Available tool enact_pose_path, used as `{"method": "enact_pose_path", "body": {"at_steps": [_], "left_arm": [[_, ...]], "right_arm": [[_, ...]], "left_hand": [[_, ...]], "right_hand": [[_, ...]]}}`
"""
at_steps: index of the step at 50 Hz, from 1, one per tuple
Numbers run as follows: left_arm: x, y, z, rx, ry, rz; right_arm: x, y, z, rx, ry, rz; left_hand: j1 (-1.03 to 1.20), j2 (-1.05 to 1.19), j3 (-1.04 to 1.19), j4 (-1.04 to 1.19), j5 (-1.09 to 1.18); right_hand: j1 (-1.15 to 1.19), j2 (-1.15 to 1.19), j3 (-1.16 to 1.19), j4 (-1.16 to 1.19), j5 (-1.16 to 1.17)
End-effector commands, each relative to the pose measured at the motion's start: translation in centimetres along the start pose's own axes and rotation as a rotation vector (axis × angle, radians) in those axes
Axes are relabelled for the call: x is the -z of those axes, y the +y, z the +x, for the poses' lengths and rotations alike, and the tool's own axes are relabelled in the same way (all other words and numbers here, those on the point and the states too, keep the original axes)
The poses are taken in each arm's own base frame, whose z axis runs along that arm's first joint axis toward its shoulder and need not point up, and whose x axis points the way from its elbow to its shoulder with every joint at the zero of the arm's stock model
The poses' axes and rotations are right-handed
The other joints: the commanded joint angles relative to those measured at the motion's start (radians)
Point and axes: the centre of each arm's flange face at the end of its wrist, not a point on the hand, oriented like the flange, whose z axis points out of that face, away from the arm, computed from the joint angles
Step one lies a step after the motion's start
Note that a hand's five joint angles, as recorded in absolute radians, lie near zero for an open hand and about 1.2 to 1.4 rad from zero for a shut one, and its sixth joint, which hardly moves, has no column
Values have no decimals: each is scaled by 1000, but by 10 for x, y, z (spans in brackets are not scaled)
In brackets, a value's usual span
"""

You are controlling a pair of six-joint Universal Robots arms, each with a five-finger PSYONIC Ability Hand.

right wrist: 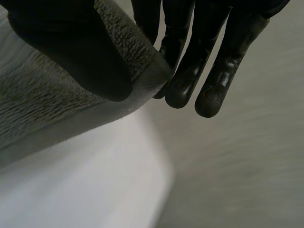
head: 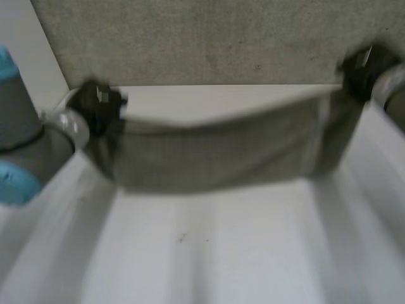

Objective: Fold the towel.

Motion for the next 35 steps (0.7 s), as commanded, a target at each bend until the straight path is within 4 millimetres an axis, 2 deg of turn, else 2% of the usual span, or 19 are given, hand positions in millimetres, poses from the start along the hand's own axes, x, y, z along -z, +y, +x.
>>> {"method": "enact_pose_path", "body": {"at_steps": [1, 4, 8, 10, 13, 15, 16, 18, 19, 20, 21, 22, 23, 24, 26, 28, 29, 32, 35], "left_arm": [[5, -137, -126, 198, -487, 596], [16, -150, -141, 280, -515, 703], [14, -136, -129, 318, -464, 652], [4, -106, -104, 329, -403, 547], [0, -89, -94, 332, -380, 491], [-6, -55, -71, 341, -326, 380], [-6, -55, -71, 341, -326, 379], [-8, -26, -41, 349, -254, 301], [-8, -25, -41, 349, -254, 301], [-9, -11, -26, 349, -218, 276], [-9, 4, -8, 343, -177, 252], [-9, 4, -8, 343, -176, 251], [-9, 20, 10, 330, -142, 221], [-9, 21, 11, 330, -141, 221], [-9, 49, 40, 273, -96, 156], [-8, 62, 54, 235, -69, 116], [-4, 74, 66, 195, -38, 70], [0, 83, 75, 161, -10, 33], [16, 96, 90, 104, 52, -42]], "right_arm": [[2, -87, 100, -243, 440, 489], [11, -97, 111, -256, 508, 587], [12, -81, 91, -251, 437, 536], [9, -73, 77, -249, 384, 515], [3, -53, 51, -240, 280, 474], [2, -45, 39, -239, 233, 454], [1, -35, 25, -237, 185, 428], [0, -25, 12, -238, 141, 400], [-1, -14, -2, -242, 91, 362], [-1, -13, -2, -242, 91, 362], [-2, 2, -20, -250, 31, 311], [-1, 15, -37, -256, -27, 266], [-1, 15, -37, -256, -27, 266], [0, 27, -52, -260, -82, 223], [3, 37, -66, -256, -139, 191], [10, 55, -91, -233, -245, 128], [10, 55, -91, -233, -246, 128], [20, 69, -107, -178, -328, 48], [28, 84, -105, -111, -376, -58]], "left_hand": [[216, 179, 180, 179, 187], [216, 179, 180, 179, 187], [216, 179, 180, 179, 187], [216, 179, 180, 179, 187], [216, 179, 180, 179, 187], [216, 179, 180, 179, 187], [216, 179, 180, 179, 187], [216, 179, 180, 179, 187], [216, 179, 180, 179, 187], [216, 179, 180, 179, 187], [216, 179, 180, 179, 187], [216, 179, 180, 179, 187], [216, 179, 180, 179, 187], [216, 179, 180, 179, 187], [216, 179, 180, 179, 187], [216, 179, 180, 179, 187], [216, 179, 180, 179, 187], [216, 179, 180, 179, 187], [216, 179, 180, 179, 187]], "right_hand": [[428, 213, 208, 201, 230], [428, 213, 208, 201, 230], [428, 213, 208, 201, 230], [428, 213, 208, 201, 230], [428, 213, 208, 201, 230], [428, 213, 208, 201, 230], [428, 213, 208, 201, 230], [428, 213, 208, 201, 230], [428, 213, 208, 201, 230], [428, 213, 208, 201, 230], [428, 213, 208, 201, 230], [428, 213, 208, 201, 230], [428, 213, 208, 201, 230], [428, 213, 208, 201, 230], [428, 213, 208, 201, 230], [428, 213, 208, 201, 230], [428, 213, 208, 201, 230], [428, 213, 208, 201, 230], [428, 213, 208, 201, 230]]}}
